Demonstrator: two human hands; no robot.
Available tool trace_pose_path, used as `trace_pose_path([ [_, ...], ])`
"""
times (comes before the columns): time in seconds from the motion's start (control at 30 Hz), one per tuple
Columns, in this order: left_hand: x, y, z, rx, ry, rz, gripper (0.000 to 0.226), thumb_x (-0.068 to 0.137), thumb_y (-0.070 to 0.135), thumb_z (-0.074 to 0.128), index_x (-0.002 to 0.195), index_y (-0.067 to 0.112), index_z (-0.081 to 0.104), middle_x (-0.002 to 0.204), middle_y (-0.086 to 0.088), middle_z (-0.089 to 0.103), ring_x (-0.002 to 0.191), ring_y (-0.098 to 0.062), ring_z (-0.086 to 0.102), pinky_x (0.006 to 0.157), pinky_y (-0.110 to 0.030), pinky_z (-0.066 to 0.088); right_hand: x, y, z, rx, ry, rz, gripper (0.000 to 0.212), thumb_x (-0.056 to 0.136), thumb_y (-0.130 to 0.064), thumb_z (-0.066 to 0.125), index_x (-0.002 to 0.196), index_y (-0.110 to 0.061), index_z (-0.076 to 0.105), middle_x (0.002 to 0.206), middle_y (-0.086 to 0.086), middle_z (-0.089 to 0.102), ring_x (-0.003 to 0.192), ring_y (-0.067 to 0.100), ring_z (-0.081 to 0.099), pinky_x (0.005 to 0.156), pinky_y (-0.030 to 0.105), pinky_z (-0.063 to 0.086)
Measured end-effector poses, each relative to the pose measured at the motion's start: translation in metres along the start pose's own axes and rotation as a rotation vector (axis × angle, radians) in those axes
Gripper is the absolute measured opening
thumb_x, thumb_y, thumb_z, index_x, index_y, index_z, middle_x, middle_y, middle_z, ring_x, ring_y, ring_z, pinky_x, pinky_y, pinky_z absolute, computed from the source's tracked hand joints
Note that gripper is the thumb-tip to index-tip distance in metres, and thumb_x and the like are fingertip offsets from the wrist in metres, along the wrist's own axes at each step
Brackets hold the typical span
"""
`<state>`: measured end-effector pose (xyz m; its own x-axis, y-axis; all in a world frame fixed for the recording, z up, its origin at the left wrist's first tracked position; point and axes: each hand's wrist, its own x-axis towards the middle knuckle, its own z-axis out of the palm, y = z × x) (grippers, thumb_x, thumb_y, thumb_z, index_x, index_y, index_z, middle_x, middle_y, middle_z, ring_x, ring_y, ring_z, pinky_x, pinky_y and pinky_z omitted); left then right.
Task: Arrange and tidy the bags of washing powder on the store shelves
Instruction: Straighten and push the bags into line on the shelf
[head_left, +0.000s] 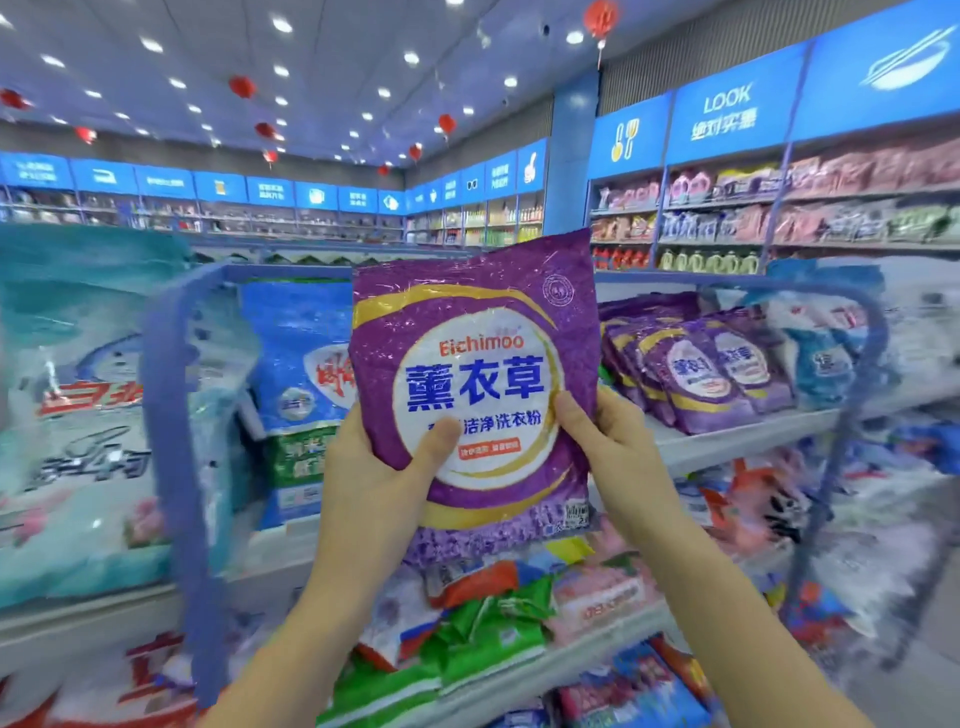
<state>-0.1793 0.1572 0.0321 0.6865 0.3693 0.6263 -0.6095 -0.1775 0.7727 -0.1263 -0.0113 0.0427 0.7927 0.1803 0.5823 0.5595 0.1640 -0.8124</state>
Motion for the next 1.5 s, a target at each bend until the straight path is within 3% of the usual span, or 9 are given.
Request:
trace_pose_path([
  [0.17, 0.000, -0.019, 0.118, -0.111, -0.083, -0.074, 0.017, 0.084, 0.021, 0.063, 0.092, 0.034, 0.057, 0.074, 0.037, 0.065, 0.075, 0.014, 0.063, 0.060, -0.004, 0.045, 0.022, 0.009, -0.119, -0.078, 0.069, 0.040, 0.019, 0.091, -0.024, 0.050, 0.102, -0.017, 0.064, 0.098, -0.003, 0.073, 0.094, 0.016, 0.069, 0.079, 0.029, 0.056],
  [0.33, 0.009, -0.044, 0.216, -0.280, -0.236, -0.220, 0.031, 0.075, 0.036, 0.072, 0.105, 0.035, 0.064, 0.106, 0.011, 0.071, 0.103, -0.013, 0.066, 0.088, -0.037, 0.050, 0.044, 0.026, -0.217, -0.131, 0.186, 0.088, 0.015, 0.095, -0.022, 0.050, 0.095, -0.018, 0.064, 0.090, -0.005, 0.074, 0.086, 0.013, 0.069, 0.072, 0.027, 0.055],
  [0.43, 0.018, -0.063, 0.273, -0.293, -0.269, -0.266, 0.024, 0.090, 0.016, 0.059, 0.105, 0.035, 0.062, 0.102, 0.016, 0.072, 0.099, -0.006, 0.066, 0.090, -0.035, 0.050, 0.059, 0.041, -0.270, -0.133, 0.238, 0.108, 0.019, 0.095, -0.024, 0.050, 0.105, -0.016, 0.064, 0.103, 0.003, 0.072, 0.095, 0.019, 0.068, 0.081, 0.035, 0.056],
  [0.53, 0.030, -0.082, 0.327, -0.305, -0.303, -0.299, 0.024, 0.089, 0.016, 0.061, 0.104, 0.035, 0.063, 0.108, 0.010, 0.070, 0.106, -0.013, 0.063, 0.098, -0.043, 0.047, 0.079, 0.054, -0.318, -0.126, 0.272, 0.116, 0.019, 0.095, -0.024, 0.050, 0.108, -0.017, 0.062, 0.108, 0.004, 0.071, 0.098, 0.020, 0.068, 0.083, 0.034, 0.055],
  [0.77, 0.060, -0.118, 0.418, -0.347, -0.371, -0.355, 0.041, 0.093, 0.016, 0.056, 0.132, 0.026, 0.050, 0.123, 0.009, 0.063, 0.113, -0.012, 0.059, 0.097, -0.036, 0.050, 0.130, 0.089, -0.405, -0.194, 0.263, 0.119, 0.019, 0.096, -0.021, 0.047, 0.111, -0.019, 0.059, 0.109, 0.001, 0.069, 0.097, 0.015, 0.068, 0.086, 0.032, 0.056],
  [0.97, 0.082, -0.137, 0.489, -0.325, -0.393, -0.397, 0.032, 0.094, 0.012, 0.055, 0.113, 0.037, 0.052, 0.107, 0.019, 0.065, 0.098, 0.001, 0.061, 0.077, -0.019, 0.053, 0.175, 0.111, -0.472, -0.212, 0.244, 0.100, 0.020, 0.098, -0.016, 0.045, 0.114, -0.014, 0.058, 0.101, -0.004, 0.069, 0.087, 0.008, 0.069, 0.076, 0.023, 0.057],
  [1.2, 0.110, -0.169, 0.578, -0.253, -0.233, -0.461, 0.028, 0.093, 0.008, 0.057, 0.101, 0.034, 0.054, 0.108, 0.010, 0.064, 0.096, -0.006, 0.060, 0.076, -0.023, 0.052, 0.245, 0.160, -0.547, -0.312, 0.217, 0.073, 0.013, 0.098, -0.022, 0.048, 0.106, -0.021, 0.059, 0.103, -0.002, 0.068, 0.093, 0.011, 0.066, 0.079, 0.029, 0.055],
  [1.27, 0.109, -0.179, 0.599, -0.245, -0.152, -0.479, 0.029, 0.093, 0.007, 0.056, 0.111, 0.029, 0.055, 0.111, 0.007, 0.065, 0.098, -0.008, 0.062, 0.076, -0.023, 0.054, 0.256, 0.179, -0.561, -0.354, 0.223, 0.047, 0.013, 0.098, -0.023, 0.049, 0.107, -0.019, 0.058, 0.103, -0.004, 0.067, 0.093, 0.008, 0.063, 0.077, 0.026, 0.052],
  [1.5, 0.084, -0.206, 0.640, -0.128, 0.096, -0.509, 0.046, 0.094, 0.014, 0.054, 0.136, 0.028, 0.041, 0.133, 0.009, 0.054, 0.118, -0.013, 0.053, 0.104, -0.040, 0.043, 0.245, 0.227, -0.570, -0.377, 0.272, -0.013, 0.024, 0.098, -0.017, 0.047, 0.122, -0.014, 0.043, 0.101, -0.014, 0.054, 0.094, 0.011, 0.054, 0.069, 0.005, 0.039],
])
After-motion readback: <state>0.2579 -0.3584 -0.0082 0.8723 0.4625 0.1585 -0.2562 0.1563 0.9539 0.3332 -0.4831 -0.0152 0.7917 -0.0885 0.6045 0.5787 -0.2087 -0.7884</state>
